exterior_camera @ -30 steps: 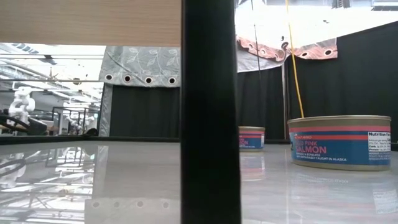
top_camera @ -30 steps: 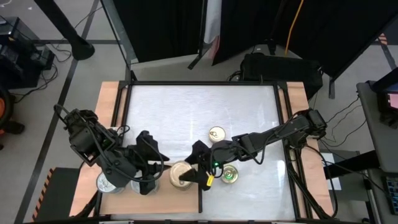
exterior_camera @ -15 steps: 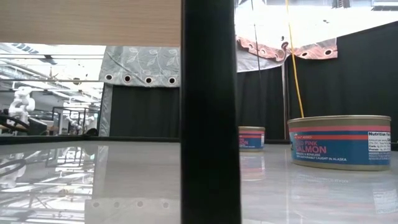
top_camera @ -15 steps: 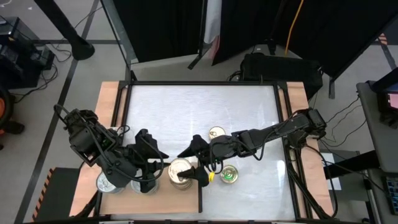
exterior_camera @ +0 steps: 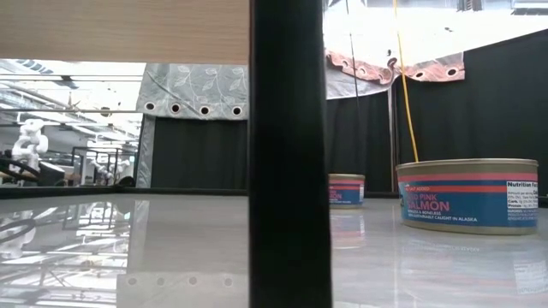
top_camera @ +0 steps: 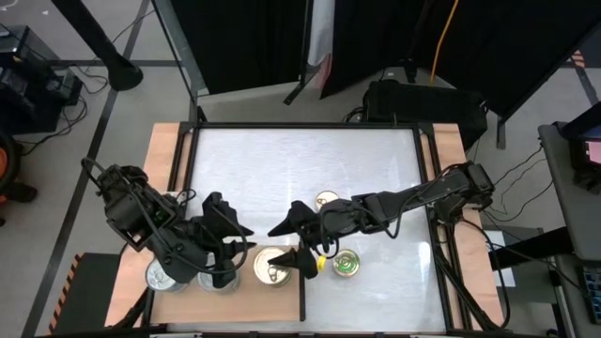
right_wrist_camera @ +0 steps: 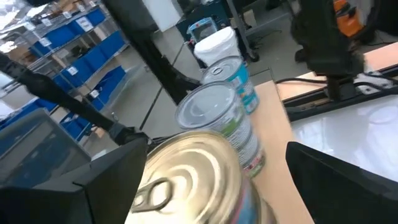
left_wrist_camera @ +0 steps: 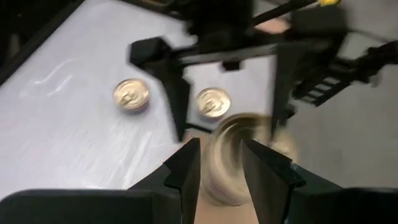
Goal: Stack canned seafood by type on shelf
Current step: Stack the blue pink tuna can on top of the blue pink tuna can on the shelf
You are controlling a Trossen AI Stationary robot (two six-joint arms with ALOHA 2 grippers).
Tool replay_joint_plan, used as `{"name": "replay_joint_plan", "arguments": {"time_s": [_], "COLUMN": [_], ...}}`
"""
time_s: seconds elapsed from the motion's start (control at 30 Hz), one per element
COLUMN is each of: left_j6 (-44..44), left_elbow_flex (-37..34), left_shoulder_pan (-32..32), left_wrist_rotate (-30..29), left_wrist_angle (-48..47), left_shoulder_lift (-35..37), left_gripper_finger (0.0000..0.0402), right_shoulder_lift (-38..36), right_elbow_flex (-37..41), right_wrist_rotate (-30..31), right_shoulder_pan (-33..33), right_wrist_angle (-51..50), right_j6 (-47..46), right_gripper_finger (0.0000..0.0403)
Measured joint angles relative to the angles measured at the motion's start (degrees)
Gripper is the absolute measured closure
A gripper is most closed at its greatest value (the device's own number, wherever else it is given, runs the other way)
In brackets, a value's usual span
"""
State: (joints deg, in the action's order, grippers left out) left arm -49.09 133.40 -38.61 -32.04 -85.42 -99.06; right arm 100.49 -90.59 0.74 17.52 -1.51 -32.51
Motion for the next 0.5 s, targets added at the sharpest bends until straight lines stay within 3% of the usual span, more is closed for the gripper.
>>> {"name": "replay_joint_plan", "arguments": {"time_s": [0.13,0.5], "left_j6": [-2.58,-5.87], "left_elbow_flex": [-1.05,-3.02], "left_shoulder_pan": [0.65,1.5], "left_wrist_rotate": [-0.13,1.21], "left_wrist_angle": [-4.17,-3.96], "left_shoulder_lift": [-0.74,-1.06], "left_gripper_finger": [0.0281,0.0281], "right_shoulder_lift": [-0.16,-0.49], "right_elbow_flex": [0.0,0.0], "right_wrist_rotate": [-1.07,-1.53], "right_shoulder_pan": [0.08,0.2], "right_wrist_angle": [-0.16,-0.21], "right_j6": [0.07,0.06], "right_gripper_finger": [0.0028,0.0028]}}
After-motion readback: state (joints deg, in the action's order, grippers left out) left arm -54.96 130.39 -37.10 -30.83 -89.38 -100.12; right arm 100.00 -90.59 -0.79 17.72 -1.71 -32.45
